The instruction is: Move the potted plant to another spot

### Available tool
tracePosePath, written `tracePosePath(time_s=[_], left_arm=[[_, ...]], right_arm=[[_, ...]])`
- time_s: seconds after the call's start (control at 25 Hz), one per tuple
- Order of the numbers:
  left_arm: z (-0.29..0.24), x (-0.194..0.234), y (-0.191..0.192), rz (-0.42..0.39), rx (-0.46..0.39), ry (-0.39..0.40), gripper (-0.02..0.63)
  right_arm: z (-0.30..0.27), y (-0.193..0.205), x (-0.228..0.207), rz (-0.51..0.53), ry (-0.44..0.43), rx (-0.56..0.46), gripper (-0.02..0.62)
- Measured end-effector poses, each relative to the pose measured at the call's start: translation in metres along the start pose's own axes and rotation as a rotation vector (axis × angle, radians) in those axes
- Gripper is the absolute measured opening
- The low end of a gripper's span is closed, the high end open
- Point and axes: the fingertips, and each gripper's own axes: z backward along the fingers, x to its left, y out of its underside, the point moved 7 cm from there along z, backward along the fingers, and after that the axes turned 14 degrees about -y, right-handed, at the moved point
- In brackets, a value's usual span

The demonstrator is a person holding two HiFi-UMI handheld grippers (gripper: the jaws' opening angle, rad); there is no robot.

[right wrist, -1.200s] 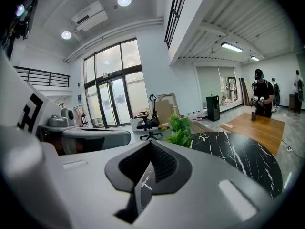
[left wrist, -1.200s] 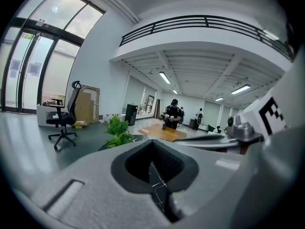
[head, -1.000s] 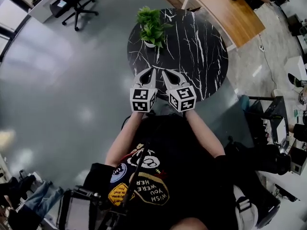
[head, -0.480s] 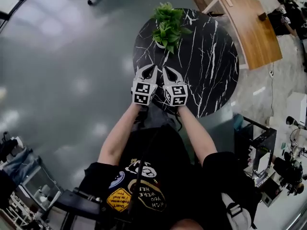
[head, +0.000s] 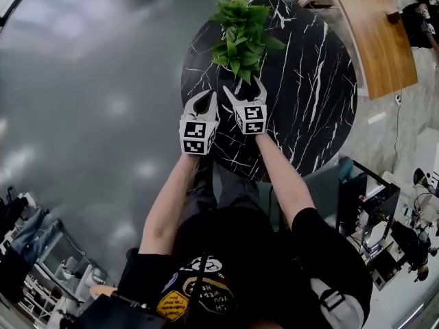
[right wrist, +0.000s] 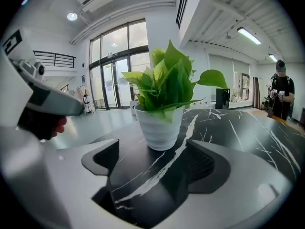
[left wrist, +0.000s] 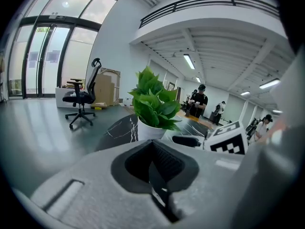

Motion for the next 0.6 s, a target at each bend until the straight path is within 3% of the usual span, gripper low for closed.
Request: tracePosePath(time_s=[0.08,0.16,0.36,0.52,0.6], left_arm=[[0.0,0.007,0.005,0.017,0.004,-0.001,0.005],[-0.001,0.009,0.005,0.017,-0.003,0.0,0.005],[0.007,0.009,-0.001,-0.101,-0.026,0.018,0.005],[0.008,0.01,0.001,-0.161,-0.037,0.03,0.005],[0.006,0.013,0.005,-0.159,-0.04,0.027,0.005]], right_arm=[[-0.016,-0.002,-0.009,0.0,-0.005,-0.003,0.493],[-0.03,-0.006,-0.02,0.002,0.003,0.022,0.54],[-0.059,-0.022,-0.034,0.022,-0.025,0.014,0.578],[-0.07,-0.026,-0.041,0.07,-0.01,0.023,0.57],[-0.069,-0.026,-0.043,0.074,0.028,0.011,0.483]])
